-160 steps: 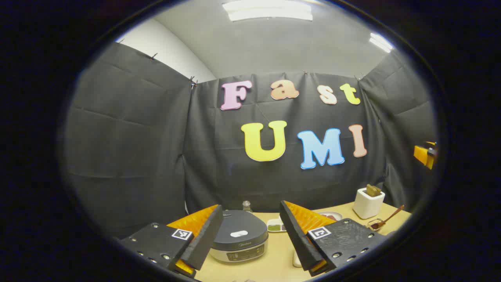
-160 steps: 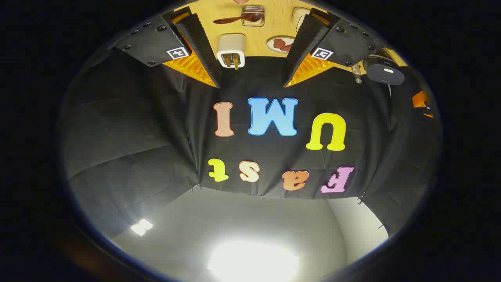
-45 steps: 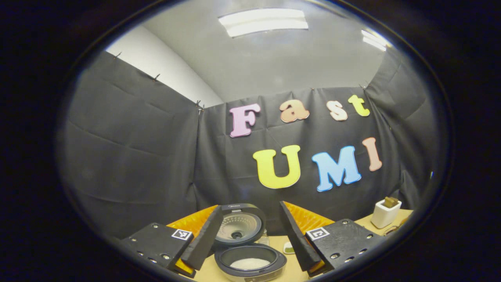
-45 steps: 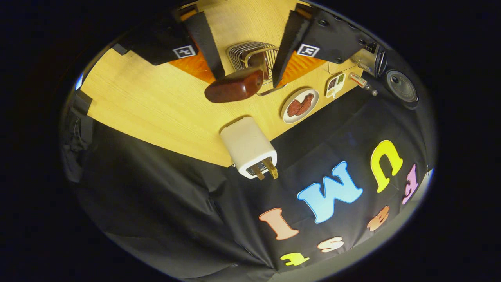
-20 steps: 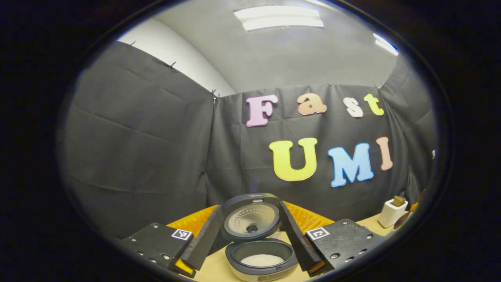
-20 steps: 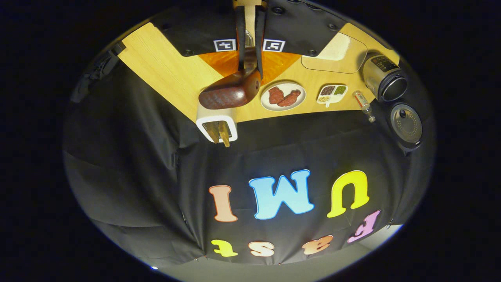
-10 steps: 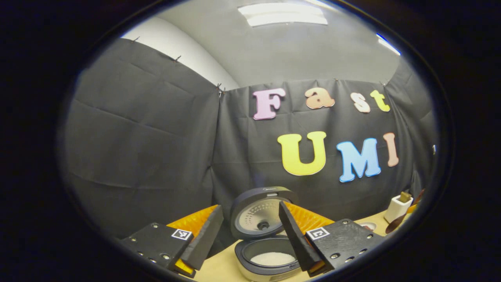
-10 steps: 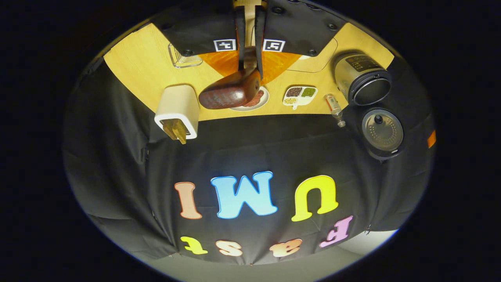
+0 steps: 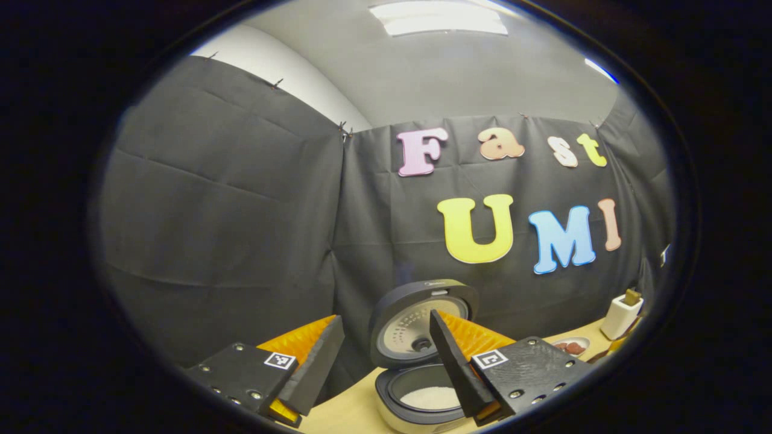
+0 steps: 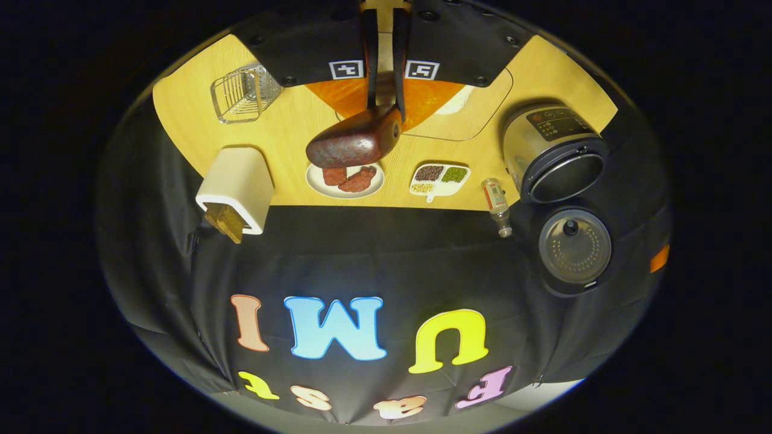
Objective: Close the left gripper, press the button to open the rice cooker; take a wooden spoon from the chopstick holder with the right hand, scoop a spoonful of rice and pour it into the rice cooker, then put the wooden spoon back into the chopstick holder.
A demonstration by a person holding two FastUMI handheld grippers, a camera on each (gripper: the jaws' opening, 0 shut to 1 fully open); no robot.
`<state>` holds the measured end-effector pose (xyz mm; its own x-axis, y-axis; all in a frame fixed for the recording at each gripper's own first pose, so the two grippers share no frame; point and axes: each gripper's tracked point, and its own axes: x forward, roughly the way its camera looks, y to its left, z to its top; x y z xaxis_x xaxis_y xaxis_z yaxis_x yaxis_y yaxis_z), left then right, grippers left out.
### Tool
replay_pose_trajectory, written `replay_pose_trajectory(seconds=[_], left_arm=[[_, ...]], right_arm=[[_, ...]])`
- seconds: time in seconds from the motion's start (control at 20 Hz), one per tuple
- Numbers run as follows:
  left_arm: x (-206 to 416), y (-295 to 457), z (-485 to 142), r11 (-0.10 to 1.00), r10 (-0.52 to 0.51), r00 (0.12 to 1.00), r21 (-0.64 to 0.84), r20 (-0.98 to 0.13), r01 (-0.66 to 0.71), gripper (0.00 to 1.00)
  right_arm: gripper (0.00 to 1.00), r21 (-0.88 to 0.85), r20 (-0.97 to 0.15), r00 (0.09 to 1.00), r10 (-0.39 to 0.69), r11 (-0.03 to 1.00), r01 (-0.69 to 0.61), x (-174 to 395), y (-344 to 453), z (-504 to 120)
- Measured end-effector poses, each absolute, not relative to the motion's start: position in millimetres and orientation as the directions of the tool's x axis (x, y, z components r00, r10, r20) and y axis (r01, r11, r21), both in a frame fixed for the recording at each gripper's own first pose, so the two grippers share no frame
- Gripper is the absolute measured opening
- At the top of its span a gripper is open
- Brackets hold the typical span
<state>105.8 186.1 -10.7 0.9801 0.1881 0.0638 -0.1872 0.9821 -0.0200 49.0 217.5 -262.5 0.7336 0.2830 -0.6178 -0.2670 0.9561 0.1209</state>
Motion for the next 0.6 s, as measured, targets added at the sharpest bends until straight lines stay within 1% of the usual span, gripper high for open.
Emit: replay_pose_trajectory(seconds=[0.2, 0.25, 0.3, 0.4, 0.5, 0.55, 0.6], left_arm=[[108.3, 195.0, -18.3, 0.982, 0.191, 0.98, -0.015, 0.053, -0.191, 0.88], [109.5, 196.8, -18.9, 0.981, 0.193, 0.98, -0.014, 0.051, -0.193, 0.88], [109.9, 198.2, -19.2, 0.981, 0.195, 0.979, -0.015, 0.05, -0.195, 0.88], [108.3, 203.2, -20.3, 0.98, 0.201, 0.979, -0.015, 0.047, -0.2, 0.88], [108.0, 206.4, -22.5, 0.979, 0.206, 0.978, -0.018, 0.045, -0.205, 0.88], [107.6, 208.4, -23.1, 0.978, 0.208, 0.977, -0.021, 0.043, -0.207, 0.88], [106.3, 209.5, -23.8, 0.978, 0.209, 0.977, -0.026, 0.042, -0.208, 0.88]], right_arm=[[0.11, 0.146, -0.655, 0.689, 0.311, 0.946, -0.288, 38.8, 240.3, -282.6], [0.09, 0.152, -0.664, 0.678, 0.316, 0.944, -0.291, 36.6, 245.4, -287.3], [0.11, 0.156, -0.672, 0.668, 0.319, 0.943, -0.294, 34.8, 249.6, -291.3], [0.1, 0.162, -0.692, 0.643, 0.327, 0.939, -0.303, 27.7, 257.4, -297.6], [0.11, 0.163, -0.692, 0.64, 0.333, 0.936, -0.311, 24.1, 263.2, -297.2], [0.09, 0.166, -0.696, 0.633, 0.34, 0.933, -0.318, 22.0, 265.8, -296.7], [0.11, 0.179, -0.698, 0.623, 0.352, 0.929, -0.324, 19.3, 270.0, -297.1]])
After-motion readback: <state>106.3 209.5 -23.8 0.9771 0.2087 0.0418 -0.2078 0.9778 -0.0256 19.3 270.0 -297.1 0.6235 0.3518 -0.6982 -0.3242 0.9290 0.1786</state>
